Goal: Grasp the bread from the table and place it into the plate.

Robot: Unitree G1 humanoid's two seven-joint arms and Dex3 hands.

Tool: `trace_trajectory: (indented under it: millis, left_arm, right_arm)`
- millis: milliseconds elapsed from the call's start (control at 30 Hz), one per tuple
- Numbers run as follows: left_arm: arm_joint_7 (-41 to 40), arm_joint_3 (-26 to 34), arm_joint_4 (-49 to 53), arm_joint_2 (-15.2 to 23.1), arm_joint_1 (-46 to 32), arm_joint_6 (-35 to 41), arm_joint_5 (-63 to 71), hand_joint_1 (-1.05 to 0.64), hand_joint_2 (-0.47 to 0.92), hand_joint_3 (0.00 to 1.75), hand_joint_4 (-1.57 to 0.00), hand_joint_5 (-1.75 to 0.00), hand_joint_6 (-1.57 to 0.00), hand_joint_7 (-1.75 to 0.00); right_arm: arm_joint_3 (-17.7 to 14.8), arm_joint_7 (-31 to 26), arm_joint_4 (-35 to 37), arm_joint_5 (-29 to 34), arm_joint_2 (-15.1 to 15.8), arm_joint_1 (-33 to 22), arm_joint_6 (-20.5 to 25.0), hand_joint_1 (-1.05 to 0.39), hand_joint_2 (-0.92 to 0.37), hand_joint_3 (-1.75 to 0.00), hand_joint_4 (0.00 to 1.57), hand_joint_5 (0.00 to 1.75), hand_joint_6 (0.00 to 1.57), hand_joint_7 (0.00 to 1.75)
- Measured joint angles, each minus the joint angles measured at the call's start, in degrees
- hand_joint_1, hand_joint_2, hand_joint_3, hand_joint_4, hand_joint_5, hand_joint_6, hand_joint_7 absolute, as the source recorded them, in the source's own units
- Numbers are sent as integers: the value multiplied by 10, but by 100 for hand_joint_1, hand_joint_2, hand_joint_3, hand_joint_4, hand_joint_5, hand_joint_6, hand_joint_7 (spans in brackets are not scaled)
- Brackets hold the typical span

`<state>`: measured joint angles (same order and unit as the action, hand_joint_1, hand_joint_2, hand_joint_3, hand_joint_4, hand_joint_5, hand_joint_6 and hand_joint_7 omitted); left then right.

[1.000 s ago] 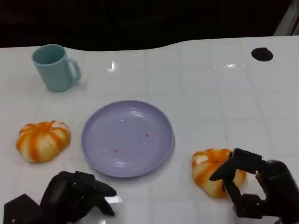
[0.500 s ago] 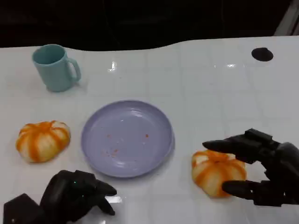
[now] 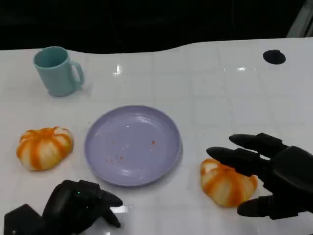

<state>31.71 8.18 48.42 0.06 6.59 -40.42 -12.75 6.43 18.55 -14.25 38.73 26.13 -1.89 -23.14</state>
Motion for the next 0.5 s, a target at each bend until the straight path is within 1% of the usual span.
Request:
trace_trajectory:
  millis: [67,167,300,500]
  left_arm:
    - [0,0,-2,0,0,0,0,-105,92,1,-140,-84,-157,-22]
    - [0,-1,-3,0,-1,0,0,-105,92,1,-140,-84,-157,-22]
    - [0,-1,-9,-1,-3,0,0,-105,92,1,-140,-84,-157,-22]
    - [-2,-3,-16,-4,-6,1,0,-105,91,0,-140,-84,-157,-21]
  right_arm:
    - [15,0,0,31,4,10,14,-65,-92,-5,2,20,20,2]
    - [34,-1,8,57,4,23,27,-65,-92,-5,3,20,21,2]
    - [62,-13,47,82,4,44,37,-66,-92,-6,4,21,21,1]
    - [95,-61,123,114,4,75,37,-66,-92,-9,7,22,22,1]
